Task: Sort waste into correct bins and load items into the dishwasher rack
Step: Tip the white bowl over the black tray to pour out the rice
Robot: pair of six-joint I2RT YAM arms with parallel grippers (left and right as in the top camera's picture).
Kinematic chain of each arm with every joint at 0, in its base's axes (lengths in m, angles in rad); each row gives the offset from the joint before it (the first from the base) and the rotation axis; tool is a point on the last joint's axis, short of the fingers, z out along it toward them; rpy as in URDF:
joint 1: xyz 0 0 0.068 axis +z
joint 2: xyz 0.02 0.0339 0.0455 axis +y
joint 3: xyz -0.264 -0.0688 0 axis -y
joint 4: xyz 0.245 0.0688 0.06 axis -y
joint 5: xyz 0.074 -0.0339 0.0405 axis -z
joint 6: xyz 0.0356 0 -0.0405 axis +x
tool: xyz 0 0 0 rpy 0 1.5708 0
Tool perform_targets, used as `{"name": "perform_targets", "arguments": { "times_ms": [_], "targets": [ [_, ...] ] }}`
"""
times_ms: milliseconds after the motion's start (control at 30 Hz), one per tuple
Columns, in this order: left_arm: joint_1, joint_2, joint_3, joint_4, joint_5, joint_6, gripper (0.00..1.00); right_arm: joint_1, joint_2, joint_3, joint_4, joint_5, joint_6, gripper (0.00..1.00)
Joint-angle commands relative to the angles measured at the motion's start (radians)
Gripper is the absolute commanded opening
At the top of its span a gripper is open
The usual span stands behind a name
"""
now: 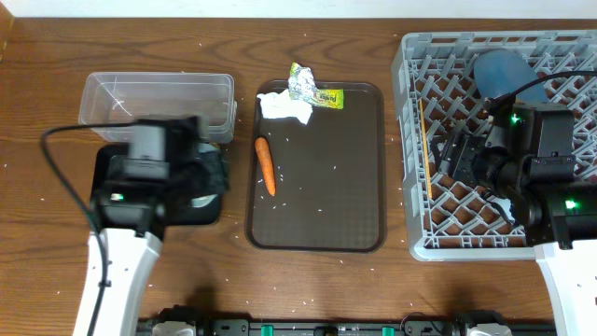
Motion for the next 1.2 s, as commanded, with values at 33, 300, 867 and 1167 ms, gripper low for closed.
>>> {"name": "perform_targets", "arguments": {
  "times_ms": [33,300,867,1167],
  "targets": [
    [0.255,0.027,-0.024,0.011,0.465,0.251,0.06,-0.008,-0.004,0.009,0.000,-0.004,0.009,0.72],
    [0.596,0.157,-0.119,0.015,1.013,0.637,0.06,-0.008,-0.004,0.009,-0.001,-0.004,0.009,0.73],
    [0.748,0.475,-0.233,0.083,1.165,0.908,0.06,-0.008,-0.005,0.009,-0.001,-0.004,0.009,0.72],
    [0.747,0.474,-0.248,0.062,1.164,0.977,0.06,-0.008,-0.005,0.009,0.000,-0.004,0.009,0.72]
  ]
}}
